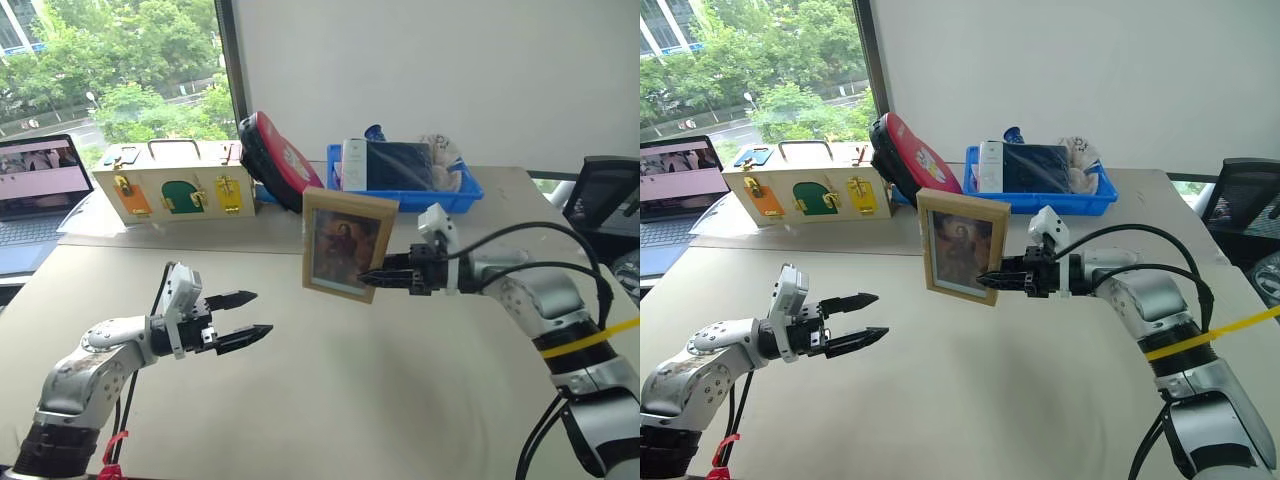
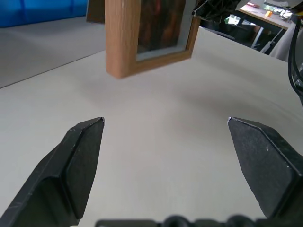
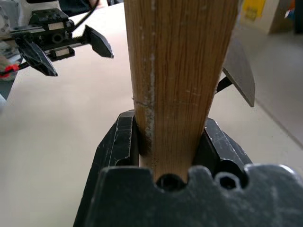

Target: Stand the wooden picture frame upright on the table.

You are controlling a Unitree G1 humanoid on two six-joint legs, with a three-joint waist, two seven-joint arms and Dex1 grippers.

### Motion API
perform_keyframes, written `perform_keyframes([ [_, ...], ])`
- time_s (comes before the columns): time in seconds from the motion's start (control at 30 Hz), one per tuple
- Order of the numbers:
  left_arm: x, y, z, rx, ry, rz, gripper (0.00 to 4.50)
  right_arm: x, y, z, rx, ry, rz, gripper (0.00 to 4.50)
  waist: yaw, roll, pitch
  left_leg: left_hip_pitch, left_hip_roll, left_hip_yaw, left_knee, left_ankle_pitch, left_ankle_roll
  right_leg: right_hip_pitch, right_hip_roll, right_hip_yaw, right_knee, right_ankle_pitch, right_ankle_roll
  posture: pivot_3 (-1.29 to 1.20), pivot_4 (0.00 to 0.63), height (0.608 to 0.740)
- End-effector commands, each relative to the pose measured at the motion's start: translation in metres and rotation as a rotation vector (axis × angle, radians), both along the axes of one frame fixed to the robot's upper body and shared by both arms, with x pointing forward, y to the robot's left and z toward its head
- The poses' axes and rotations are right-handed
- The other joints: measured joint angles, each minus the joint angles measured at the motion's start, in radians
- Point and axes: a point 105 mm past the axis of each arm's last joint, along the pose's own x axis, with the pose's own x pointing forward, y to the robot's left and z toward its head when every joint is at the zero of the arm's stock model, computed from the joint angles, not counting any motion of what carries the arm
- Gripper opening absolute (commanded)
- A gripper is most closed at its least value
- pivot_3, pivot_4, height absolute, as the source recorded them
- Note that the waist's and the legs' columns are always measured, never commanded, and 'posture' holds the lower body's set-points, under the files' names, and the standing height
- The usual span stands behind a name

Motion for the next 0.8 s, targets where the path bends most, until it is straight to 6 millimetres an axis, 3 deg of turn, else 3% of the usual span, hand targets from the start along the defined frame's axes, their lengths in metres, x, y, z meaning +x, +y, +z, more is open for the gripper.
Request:
perform_keyframes([
  [0.03,-0.002,0.001,0.009,-0.002,-0.035,0.005,4.50,0.017,-0.012,0.006,0.013,-0.022,-0.086,1.22,0.001,0.000,0.000,-0.001,0.000,0.000,0.000,0.000,0.000,-0.001,0.000,0.000,0.000,0.000,0.000,0.00,0.150,0.735],
  [0.23,-0.006,0.003,0.000,0.029,0.038,0.032,4.50,0.038,-0.022,-0.009,0.079,0.084,-0.187,1.22,-0.008,0.000,0.000,-0.008,0.000,0.000,0.000,0.000,0.000,-0.011,0.000,0.000,0.006,0.000,0.000,0.00,0.150,0.735],
  [0.43,-0.008,-0.002,-0.003,0.044,0.037,0.022,4.50,0.031,-0.009,-0.024,0.183,0.310,-0.124,1.22,-0.010,0.000,0.000,-0.007,0.000,0.000,0.002,0.001,0.000,-0.011,0.001,0.000,0.008,0.000,0.000,0.00,0.150,0.735],
  [0.8,-0.001,-0.001,-0.003,0.061,0.014,0.043,4.50,0.021,0.002,-0.051,0.025,0.178,-0.035,1.22,-0.025,0.000,0.000,-0.007,0.001,0.000,0.002,0.001,0.000,-0.011,0.001,0.000,0.008,0.000,0.000,0.00,0.150,0.735],
])
